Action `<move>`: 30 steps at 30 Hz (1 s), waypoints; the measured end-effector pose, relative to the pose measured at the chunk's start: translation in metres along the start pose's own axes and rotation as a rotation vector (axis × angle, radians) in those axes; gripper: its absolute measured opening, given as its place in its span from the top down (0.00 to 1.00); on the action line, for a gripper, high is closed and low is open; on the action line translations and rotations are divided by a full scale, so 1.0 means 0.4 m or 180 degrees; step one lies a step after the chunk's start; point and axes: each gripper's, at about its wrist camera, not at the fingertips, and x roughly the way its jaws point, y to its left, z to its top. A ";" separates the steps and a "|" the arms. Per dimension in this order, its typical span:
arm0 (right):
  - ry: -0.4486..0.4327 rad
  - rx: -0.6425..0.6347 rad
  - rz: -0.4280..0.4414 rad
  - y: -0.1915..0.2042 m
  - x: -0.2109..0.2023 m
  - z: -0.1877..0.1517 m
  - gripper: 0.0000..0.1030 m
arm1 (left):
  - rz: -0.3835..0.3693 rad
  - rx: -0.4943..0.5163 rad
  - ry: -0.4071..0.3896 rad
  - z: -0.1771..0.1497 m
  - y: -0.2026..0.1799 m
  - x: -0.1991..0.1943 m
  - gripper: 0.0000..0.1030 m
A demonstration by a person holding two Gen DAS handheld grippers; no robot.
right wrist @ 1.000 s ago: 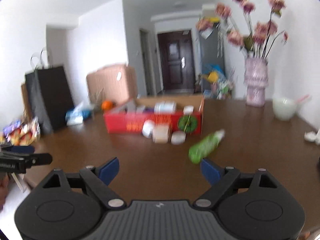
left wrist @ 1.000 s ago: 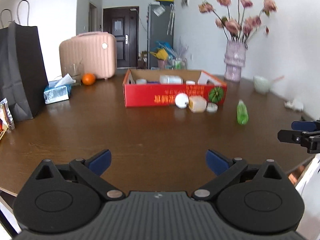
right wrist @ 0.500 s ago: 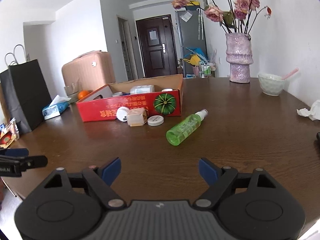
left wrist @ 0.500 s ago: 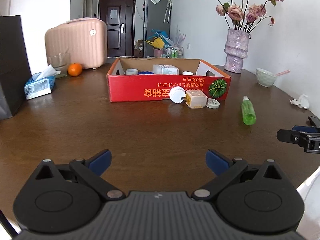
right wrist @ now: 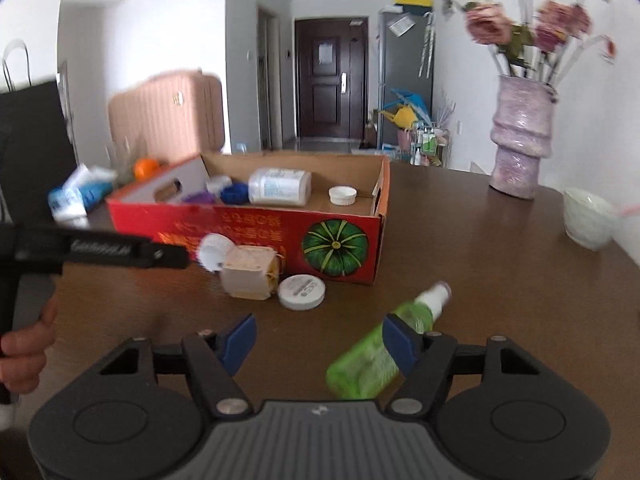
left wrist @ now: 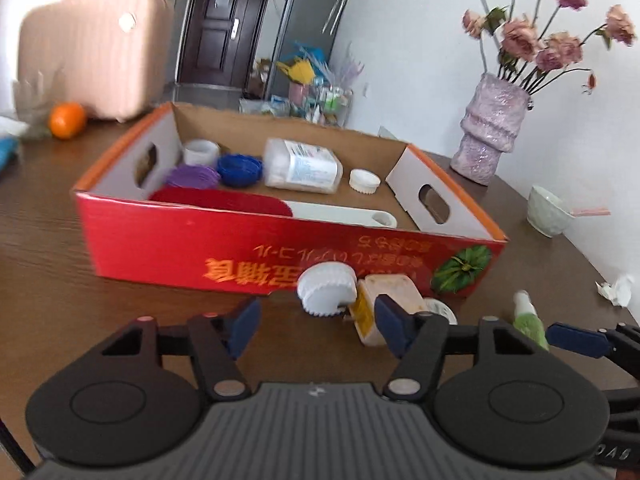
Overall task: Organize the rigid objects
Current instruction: 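Grasp the white cap with the left tool while the right tool grasps the round white container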
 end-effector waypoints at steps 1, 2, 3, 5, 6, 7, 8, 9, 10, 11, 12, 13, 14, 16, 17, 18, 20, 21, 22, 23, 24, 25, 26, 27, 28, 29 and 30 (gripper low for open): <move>0.0037 -0.0036 0.0000 0.002 0.021 0.011 0.35 | 0.0011 -0.0018 0.0034 0.006 0.003 0.025 0.44; 0.0087 -0.0083 0.0011 0.004 0.047 0.023 0.35 | 0.0024 -0.0059 0.0051 0.009 0.003 0.040 0.46; 0.0135 -0.0124 0.0018 0.005 0.072 0.033 0.37 | 0.0009 -0.0099 0.0070 0.013 0.007 0.056 0.47; 0.0192 -0.0140 0.0028 0.008 0.112 0.045 0.40 | -0.0035 -0.0185 0.0109 0.014 0.012 0.076 0.54; 0.0220 -0.0136 0.0036 0.008 0.128 0.050 0.42 | -0.0060 -0.0229 0.0106 0.013 0.013 0.078 0.56; 0.0245 -0.0127 0.0043 0.007 0.143 0.052 0.43 | -0.0108 -0.0227 0.0092 0.011 0.015 0.078 0.60; 0.0272 -0.0110 0.0053 0.005 0.155 0.052 0.43 | -0.0133 -0.0223 0.0086 0.011 0.016 0.078 0.61; 0.0292 -0.0078 0.0066 0.003 0.165 0.053 0.45 | -0.0145 -0.0230 0.0082 0.010 0.018 0.076 0.61; 0.0309 -0.0047 0.0088 0.001 0.173 0.052 0.46 | -0.0155 -0.0216 0.0078 0.008 0.017 0.075 0.61; 0.0327 -0.0019 0.0120 0.000 0.179 0.050 0.49 | -0.0149 -0.0196 0.0070 0.007 0.016 0.072 0.61; 0.0338 -0.0001 0.0152 0.000 0.183 0.051 0.50 | -0.0136 -0.0183 0.0059 0.003 0.014 0.067 0.61; 0.0361 0.0000 0.0174 0.000 0.190 0.050 0.51 | -0.0122 -0.0170 0.0047 0.000 0.012 0.064 0.61; 0.0380 -0.0008 0.0181 0.001 0.197 0.049 0.54 | -0.0113 -0.0154 0.0038 -0.001 0.010 0.061 0.61; 0.0359 -0.0022 0.0203 0.006 0.197 0.047 0.59 | -0.0087 -0.0123 0.0024 -0.005 0.008 0.048 0.61; 0.0354 -0.0018 0.0213 0.008 0.196 0.047 0.64 | -0.0077 -0.0102 0.0012 -0.007 0.007 0.040 0.61; 0.0353 -0.0010 0.0209 0.008 0.196 0.047 0.64 | -0.0063 -0.0079 -0.0016 -0.008 0.006 0.028 0.61; 0.0335 -0.0001 0.0211 0.007 0.190 0.043 0.64 | -0.0002 -0.0031 -0.0092 -0.014 0.006 -0.005 0.61; 0.0317 0.0015 0.0236 0.006 0.184 0.040 0.64 | 0.0040 0.0003 -0.0139 -0.022 0.008 -0.031 0.61; 0.0294 0.0042 0.0282 0.001 0.171 0.033 0.64 | 0.0086 0.0032 -0.0163 -0.029 0.011 -0.054 0.61; 0.0285 0.0066 0.0288 -0.003 0.156 0.026 0.64 | 0.0117 0.0077 -0.0184 -0.041 0.015 -0.081 0.61; 0.0256 0.0074 0.0277 -0.005 0.136 0.019 0.64 | 0.0126 0.0147 -0.0198 -0.058 0.022 -0.112 0.61; 0.0210 0.0087 0.0270 -0.009 0.108 0.009 0.64 | 0.0128 0.0193 -0.0184 -0.073 0.030 -0.137 0.61; 0.0190 0.0136 0.0261 -0.013 0.084 0.000 0.64 | 0.0145 0.0217 -0.0162 -0.089 0.038 -0.162 0.61; 0.0176 0.0190 0.0260 -0.015 0.058 -0.009 0.65 | 0.0184 0.0222 -0.0146 -0.108 0.047 -0.191 0.61; 0.0139 0.0230 0.0277 -0.014 0.028 -0.021 0.65 | 0.0228 0.0220 -0.0131 -0.127 0.054 -0.219 0.61; 0.0101 0.0263 0.0302 -0.011 -0.006 -0.034 0.65 | 0.0268 0.0216 -0.0117 -0.145 0.058 -0.246 0.61; 0.0061 0.0295 0.0333 -0.007 -0.038 -0.046 0.78 | 0.0307 0.0221 -0.0110 -0.165 0.060 -0.275 0.61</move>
